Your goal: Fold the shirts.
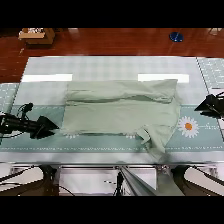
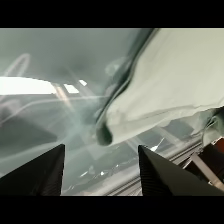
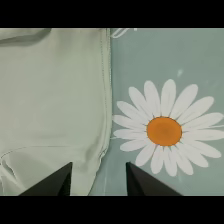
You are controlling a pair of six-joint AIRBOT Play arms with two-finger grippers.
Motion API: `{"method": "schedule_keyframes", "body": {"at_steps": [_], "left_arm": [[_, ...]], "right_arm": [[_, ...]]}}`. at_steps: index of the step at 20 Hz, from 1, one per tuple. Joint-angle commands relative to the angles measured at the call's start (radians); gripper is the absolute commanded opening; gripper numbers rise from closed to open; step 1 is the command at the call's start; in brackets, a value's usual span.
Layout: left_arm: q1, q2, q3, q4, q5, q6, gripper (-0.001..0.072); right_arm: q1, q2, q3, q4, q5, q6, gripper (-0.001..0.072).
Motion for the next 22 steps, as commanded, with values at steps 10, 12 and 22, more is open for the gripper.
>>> {"method": "schedule_keyframes", "body": {"at_steps": [10, 12, 22], "left_arm": [[-0.256, -0.118, -0.027, -0.132, 0.156, 0.021, 0.0193], [-0.251, -0.121, -0.027, -0.132, 0.143, 0.028, 0.0034], [-0.232, -0.121, -0.027, -0.132, 0.119, 0.047, 0.0034]], "right_arm": [[-0.003, 0.027, -0.013, 0.011, 0.027, -0.004, 0.0427], [-0.003, 0.033, -0.013, -0.035, 0.042, -0.004, 0.0427], [-0.023, 0.033, -0.377, 0.064, -0.055, -0.072, 0.0478]]}}
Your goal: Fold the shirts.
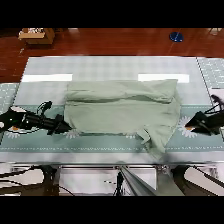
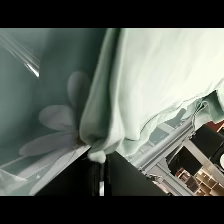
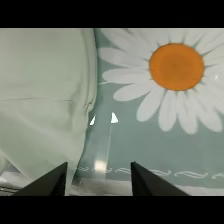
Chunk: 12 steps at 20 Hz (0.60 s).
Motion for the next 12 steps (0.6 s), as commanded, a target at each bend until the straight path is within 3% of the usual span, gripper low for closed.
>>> {"method": "schedule_keyframes", "body": {"at_steps": [1, 6, 8, 9, 11, 12], "left_arm": [[0.001, 0.0, 0.0, 0.0, 0.042, 0.01, 0.0034], [0.001, 0.0, 0.001, -0.001, 0.042, 0.01, 0.0034], [0.001, 0.0, 0.001, -0.001, 0.042, 0.01, 0.0034], [0.001, 0.0, 0.001, -0.001, 0.042, 0.01, 0.0034], [0.001, 0.001, 0.001, -0.001, 0.042, 0.01, 0.0034], [0.001, 0.003, 0.003, -0.001, 0.042, 0.01, 0.0034]], "right_arm": [[-0.002, 0.001, -0.145, 0.128, -0.1, -0.052, 0.0478], [0.08, 0.0, -0.222, 0.167, -0.211, -0.057, 0.0475], [0.149, 0.0, -0.246, 0.154, -0.274, -0.046, 0.0425], [0.181, 0.0, -0.251, 0.154, -0.314, -0.027, 0.0369], [0.228, 0.001, -0.251, 0.178, -0.366, -0.012, 0.0117], [0.24, 0.001, -0.245, 0.195, -0.364, -0.014, 0.0036]]}}
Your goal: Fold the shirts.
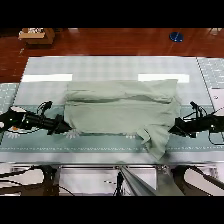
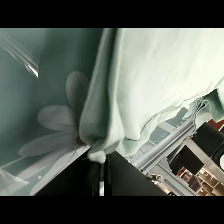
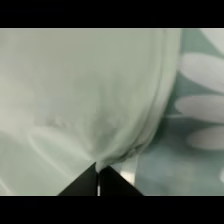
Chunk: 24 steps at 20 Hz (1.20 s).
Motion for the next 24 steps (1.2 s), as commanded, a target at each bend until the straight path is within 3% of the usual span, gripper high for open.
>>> {"method": "schedule_keyframes", "body": {"at_steps": [1, 3, 6, 9, 11, 17, 24], "left_arm": [[0.001, 0.008, 0.01, -0.009, 0.031, 0.006, 0.0034], [0.001, 0.022, 0.071, -0.06, -0.056, 0.069, 0.0033], [0.001, 0.055, 0.222, -0.139, -0.112, 0.067, 0.0034], [-0.003, 0.06, 0.375, -0.253, -0.083, 0.047, 0.0033], [-0.027, 0.056, 0.451, -0.261, 0.013, 0.005, 0.0033], [-0.152, -0.124, 0.637, -0.261, 0.069, -0.047, 0.0034], [-0.119, -0.315, 0.792, -0.253, 0.072, -0.125, 0.0034]], "right_arm": [[0.06, 0.0, 0.008, 0.044, -0.028, -0.021, 0.0026], [0.051, 0.018, 0.068, 0.003, 0.084, -0.104, 0.0026], [0.034, 0.081, 0.206, 0.016, 0.096, -0.102, 0.0025], [0.034, 0.108, 0.343, 0.11, -0.097, -0.044, 0.0024], [0.061, 0.083, 0.406, 0.127, -0.248, -0.005, 0.0024], [0.246, -0.154, 0.544, 0.126, -0.517, 0.032, 0.0024], [0.262, -0.351, 0.689, 0.116, -0.611, 0.071, 0.0024]]}}
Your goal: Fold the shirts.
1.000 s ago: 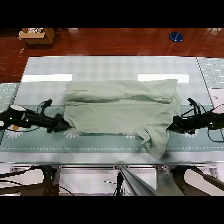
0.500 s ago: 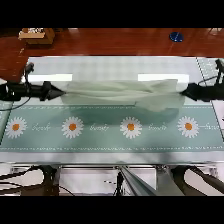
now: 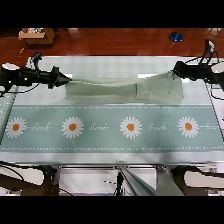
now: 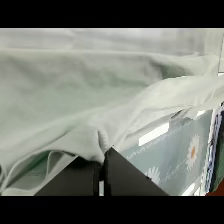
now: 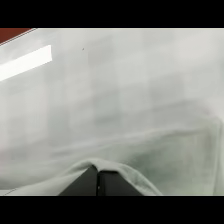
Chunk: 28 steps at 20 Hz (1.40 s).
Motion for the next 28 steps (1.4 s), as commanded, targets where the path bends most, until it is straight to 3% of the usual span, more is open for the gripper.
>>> {"method": "schedule_keyframes", "body": {"at_steps": [1, 5, 6, 7, 8, 9, 10, 12, 15, 17, 19, 21, 24, 28], "left_arm": [[0.008, -0.089, 0.059, 0.002, 0.006, -0.039, 0.0033], [0.005, -0.151, 0.061, 0.001, 0.012, -0.039, 0.0034], [0.005, -0.162, 0.061, 0.001, 0.019, -0.039, 0.0059], [0.004, -0.166, 0.061, 0.001, 0.026, -0.038, 0.0162], [0.004, -0.167, 0.061, 0.002, 0.029, -0.036, 0.0292], [0.009, -0.166, 0.063, 0.002, 0.026, -0.026, 0.0418], [0.019, -0.166, 0.072, 0.017, 0.006, -0.027, 0.0489], [0.059, -0.164, 0.105, 0.092, -0.075, -0.044, 0.0493], [0.13, -0.145, 0.13, 0.202, -0.208, -0.077, 0.0492], [0.157, -0.133, 0.13, 0.219, -0.264, -0.078, 0.0492], [0.162, -0.13, 0.13, 0.22, -0.284, -0.099, 0.0492], [0.156, -0.13, 0.13, 0.219, -0.288, -0.103, 0.0492], [0.132, -0.13, 0.13, 0.22, -0.291, -0.101, 0.0491], [0.089, -0.13, 0.13, 0.22, -0.29, -0.09, 0.0453]], "right_arm": [[0.009, -0.093, 0.047, -0.003, -0.049, 0.015, 0.0024], [0.009, -0.16, 0.047, -0.003, -0.045, 0.015, 0.0025], [0.009, -0.17, 0.047, -0.003, -0.045, 0.015, 0.0026], [0.009, -0.174, 0.047, -0.003, -0.045, 0.013, 0.003], [0.009, -0.173, 0.047, -0.003, -0.047, 0.007, 0.0103], [0.008, -0.167, 0.047, -0.005, -0.045, 0.003, 0.0261], [-0.002, -0.151, 0.047, -0.011, -0.035, -0.035, 0.039], [-0.032, -0.083, 0.047, -0.132, -0.005, -0.062, 0.0395], [-0.105, 0.026, 0.047, -0.507, 0.055, 0.083, 0.0397], [-0.178, 0.039, 0.046, -0.6, 0.176, 0.154, 0.0542], [-0.264, 0.006, 0.046, -0.471, 0.308, 0.097, 0.0591], [-0.344, -0.05, 0.046, -0.207, 0.406, 0.006, 0.0591], [-0.388, -0.13, 0.046, 0.133, 0.43, -0.06, 0.0591], [-0.337, -0.21, 0.046, 0.249, 0.396, -0.079, 0.0591]]}}
